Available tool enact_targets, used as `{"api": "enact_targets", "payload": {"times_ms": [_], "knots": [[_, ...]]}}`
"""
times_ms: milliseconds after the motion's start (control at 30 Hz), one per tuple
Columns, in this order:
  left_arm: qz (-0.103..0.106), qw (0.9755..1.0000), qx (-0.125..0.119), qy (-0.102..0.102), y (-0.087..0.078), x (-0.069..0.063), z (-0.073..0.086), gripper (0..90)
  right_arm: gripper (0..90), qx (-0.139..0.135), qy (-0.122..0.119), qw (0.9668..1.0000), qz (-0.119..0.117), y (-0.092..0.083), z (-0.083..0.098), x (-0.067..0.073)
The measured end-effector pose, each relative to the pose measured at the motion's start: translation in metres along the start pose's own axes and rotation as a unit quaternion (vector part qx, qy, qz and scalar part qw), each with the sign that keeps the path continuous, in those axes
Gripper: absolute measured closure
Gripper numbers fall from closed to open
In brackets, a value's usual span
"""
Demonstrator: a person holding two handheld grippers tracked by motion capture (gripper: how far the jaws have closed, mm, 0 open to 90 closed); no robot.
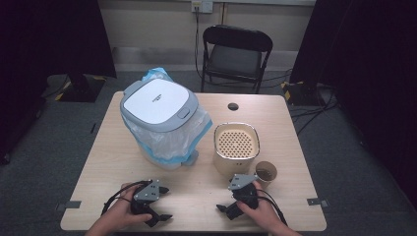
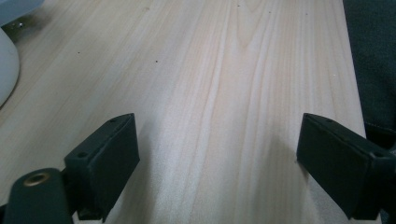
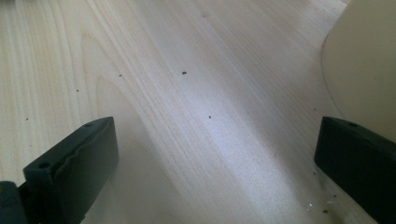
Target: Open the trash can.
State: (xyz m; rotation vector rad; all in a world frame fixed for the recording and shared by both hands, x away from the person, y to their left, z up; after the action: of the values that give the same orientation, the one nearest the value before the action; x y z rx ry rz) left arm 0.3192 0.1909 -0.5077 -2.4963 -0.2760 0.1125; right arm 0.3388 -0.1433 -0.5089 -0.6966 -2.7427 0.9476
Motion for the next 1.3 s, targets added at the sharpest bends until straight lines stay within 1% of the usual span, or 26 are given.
{"api": "enact_targets", "payload": {"times_ms": [100,167,200,267,300,367,400,500,533,567,600,633,667,700,733,767,800,833,967,1000,1067,1100,1167,1200,1233,1300], "knots": [[0.008,1.0,0.002,0.004,0.002,-0.001,0.0,7.4,0.0,0.001,-0.001,1.0,-0.006,-0.001,0.0,-0.001],[0.012,0.9998,0.008,0.011,0.003,-0.002,-0.001,0.9,5.0,0.012,-0.003,0.9999,-0.011,-0.003,-0.002,-0.003],[0.012,0.9997,0.016,0.013,0.004,-0.002,-0.002,0.9,5.0,0.012,-0.003,0.9999,-0.011,-0.003,-0.002,-0.003],[0.011,0.9998,0.015,0.012,0.004,-0.003,-0.002,0.0,19.6,0.013,0.01,0.9995,-0.026,-0.008,-0.006,-0.005],[0.011,0.9998,0.015,0.012,0.004,-0.003,-0.002,0.0,14.2,0.017,0.02,0.9988,-0.041,-0.013,-0.011,-0.006],[0.011,0.9998,0.015,0.012,0.004,-0.003,-0.002,0.0,13.9,0.016,0.02,0.9989,-0.038,-0.016,-0.014,-0.006],[0.011,0.9998,0.015,0.012,0.004,-0.003,-0.002,0.0,17.4,0.016,0.017,0.999,-0.039,-0.018,-0.018,-0.005],[0.011,0.9998,0.015,0.012,0.004,-0.003,-0.002,0.0,15.4,0.009,0.011,0.9985,-0.053,-0.027,-0.031,-0.002],[0.011,0.9998,0.015,0.012,0.004,-0.003,-0.002,0.0,16.4,0.012,-0.002,0.9985,-0.053,-0.033,-0.042,0.0],[0.011,0.9998,0.015,0.012,0.004,-0.003,-0.002,0.0,16.4,0.012,-0.002,0.9985,-0.053,-0.033,-0.042,0.0],[0.011,0.9998,0.015,0.012,0.004,-0.003,-0.002,0.0,16.4,0.005,-0.008,0.9985,-0.055,-0.04,-0.053,0.002],[0.011,0.9998,0.015,0.012,0.004,-0.003,-0.002,0.0,16.4,0.005,-0.008,0.9985,-0.055,-0.04,-0.053,0.002],[0.011,0.9998,0.015,0.012,0.004,-0.003,-0.002,0.0,16.3,0.004,-0.006,0.998,-0.063,-0.046,-0.064,0.003],[0.011,0.9998,0.015,0.012,0.004,-0.003,-0.002,0.0,16.3,0.004,-0.006,0.998,-0.063,-0.046,-0.064,0.003],[0.011,0.9998,0.015,0.012,0.004,-0.003,-0.002,0.0,16.5,0.001,-0.013,0.9979,-0.064,-0.052,-0.075,0.004],[0.011,0.9998,0.015,0.012,0.004,-0.003,-0.002,0.0,16.5,0.001,-0.013,0.9979,-0.064,-0.052,-0.075,0.004],[0.011,0.9998,0.015,0.012,0.004,-0.003,-0.002,0.0,16.5,0.003,-0.021,0.9978,-0.063,-0.057,-0.086,0.005],[0.011,0.9998,0.015,0.012,0.004,-0.003,-0.002,0.0,16.5,0.003,-0.021,0.9978,-0.063,-0.057,-0.086,0.005],[0.011,0.9998,0.015,0.012,0.004,-0.003,-0.002,0.0,16.5,0.004,-0.024,0.9972,-0.071,-0.065,-0.106,0.005],[0.011,0.9998,0.015,0.012,0.004,-0.003,-0.002,0.0,16.5,0.003,-0.027,0.997,-0.072,-0.066,-0.11,0.005],[0.011,0.9998,0.015,0.012,0.004,-0.003,-0.002,0.0,16.5,0.013,-0.035,0.9967,-0.072,-0.067,-0.119,0.004],[0.011,0.9998,0.015,0.012,0.004,-0.003,-0.002,0.0,16.5,0.014,-0.037,0.9964,-0.075,-0.068,-0.126,0.003],[0.011,0.9998,0.015,0.012,0.004,-0.003,-0.002,0.0,16.5,0.014,-0.038,0.9962,-0.078,-0.068,-0.13,0.002],[0.011,0.9998,0.015,0.012,0.004,-0.003,-0.002,0.0,16.5,0.013,-0.043,0.9959,-0.079,-0.069,-0.138,0.0],[0.011,0.9998,0.015,0.012,0.004,-0.003,-0.002,0.0,16.5,0.013,-0.043,0.9959,-0.079,-0.069,-0.138,0.0],[0.01,0.9998,0.015,0.013,0.004,-0.003,-0.002,0.0,16.5,0.011,-0.054,0.9953,-0.079,-0.072,-0.151,0.0]]}}
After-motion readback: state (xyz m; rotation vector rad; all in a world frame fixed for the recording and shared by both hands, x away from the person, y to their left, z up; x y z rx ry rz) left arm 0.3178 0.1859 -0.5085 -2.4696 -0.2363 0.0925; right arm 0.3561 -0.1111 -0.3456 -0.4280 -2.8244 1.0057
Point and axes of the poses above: each handheld gripper's, and its own axes: y roughly forward along the jaws, z roughly out of its underside, x roughly to its left, the point moved 1 cm from there along y, roughly forward along the jaws, and after that the axes turned 7 degrees about -x, right-handed, at the moved point
